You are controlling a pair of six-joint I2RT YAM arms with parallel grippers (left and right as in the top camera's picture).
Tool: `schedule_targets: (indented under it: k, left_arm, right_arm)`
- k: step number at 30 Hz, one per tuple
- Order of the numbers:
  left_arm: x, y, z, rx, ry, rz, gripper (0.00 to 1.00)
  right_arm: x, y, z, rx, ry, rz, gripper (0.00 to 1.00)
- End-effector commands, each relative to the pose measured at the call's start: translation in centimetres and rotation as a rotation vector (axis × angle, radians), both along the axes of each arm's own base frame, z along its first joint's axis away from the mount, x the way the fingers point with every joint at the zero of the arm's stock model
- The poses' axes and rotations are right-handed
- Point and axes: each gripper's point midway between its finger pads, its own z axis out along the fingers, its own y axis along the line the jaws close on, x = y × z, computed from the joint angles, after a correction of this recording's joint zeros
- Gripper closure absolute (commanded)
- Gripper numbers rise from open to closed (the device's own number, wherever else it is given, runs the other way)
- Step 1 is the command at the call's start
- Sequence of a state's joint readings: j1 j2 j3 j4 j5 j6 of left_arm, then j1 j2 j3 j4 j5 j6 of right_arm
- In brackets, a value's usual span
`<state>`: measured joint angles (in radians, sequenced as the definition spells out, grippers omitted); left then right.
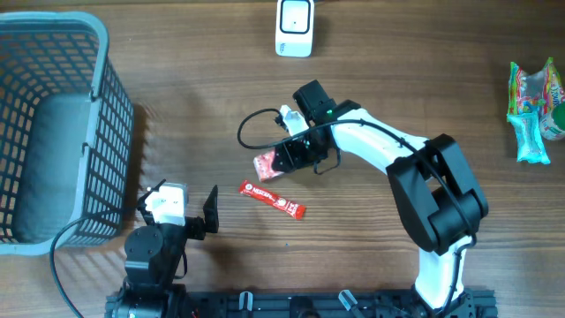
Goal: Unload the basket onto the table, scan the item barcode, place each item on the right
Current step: 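Lift the Kleenex pack and carry it toward the scanner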
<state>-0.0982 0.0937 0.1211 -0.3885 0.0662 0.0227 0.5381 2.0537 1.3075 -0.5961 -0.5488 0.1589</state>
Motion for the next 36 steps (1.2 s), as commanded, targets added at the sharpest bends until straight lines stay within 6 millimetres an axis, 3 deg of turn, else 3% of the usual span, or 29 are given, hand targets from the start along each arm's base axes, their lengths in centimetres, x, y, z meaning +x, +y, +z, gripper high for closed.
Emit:
schedule_targets:
  k: [1, 4, 6, 9, 12, 15, 19, 22, 25, 30, 33, 36]
  left_arm:
    - [0.0, -0.2, 0.0, -0.011, -0.003, -0.007, 0.0]
    - [0.0, -0.2, 0.0, -0.011, -0.003, -0.007, 0.0]
    - [0.0, -0.2, 0.0, -0.011, -0.003, -0.007, 0.0]
    - [0.0, -0.2, 0.0, -0.011, -0.003, -0.007, 0.0]
    - [0.0, -0.2, 0.0, -0.011, -0.003, -0.007, 0.0]
    - [0.0, -0.2, 0.0, -0.011, -0.003, -0.007, 0.0]
    - [0.0, -0.2, 0.0, -0.011, -0.003, -0.007, 0.0]
    - [0.0, -0.2, 0.0, -0.011, -0.003, -0.007, 0.0]
    - [0.0, -0.2, 0.0, -0.011, -0.003, -0.007, 0.0]
    - [0.0, -0.2, 0.0, -0.011, -0.003, -0.007, 0.0]
    - [0.0, -0.2, 0.0, -0.011, -0.003, -0.007, 0.0]
    - [0.0, -0.2, 0.0, -0.011, -0.003, -0.007, 0.0]
  right_arm:
    - [0.5, 0.3, -0.6, -0.009, 0.013, -0.031, 0.29]
    - [0.8, 0.5, -0.6, 0.003, -0.017, -0.008, 0.28]
    - [1.1, 0.6, -0.5, 0.012, -0.047, 0.022, 0.33]
    - [0.6, 0.1, -1.2, -0.011, -0.026, 0.022, 0.69]
    - [0.6, 0.0, -2.1, -0.027, -0.025, 0.019, 0.96]
    - [0.6, 0.7, -1.7, 0.02, -0.013, 0.026, 0.96]
    - [0.8, 2.2, 5.7, 0.213, 0.091, -0.105, 0.96]
    - [1.6, 0.6, 12.5, 0.27, 0.168, -0.351, 0.96]
    - [0.4, -0.9, 17.3, 0.297, 0.313, -0.571, 0.96]
    - [-3.7, -1.3, 21.3, 0.318, 0.602, -0.697, 0.96]
    - [-6.2, -1.1, 22.1, 0.309, 0.757, -0.657, 0.96]
    - [-6.7, -1.3, 21.9, 0.291, 0.776, -0.661, 0.96]
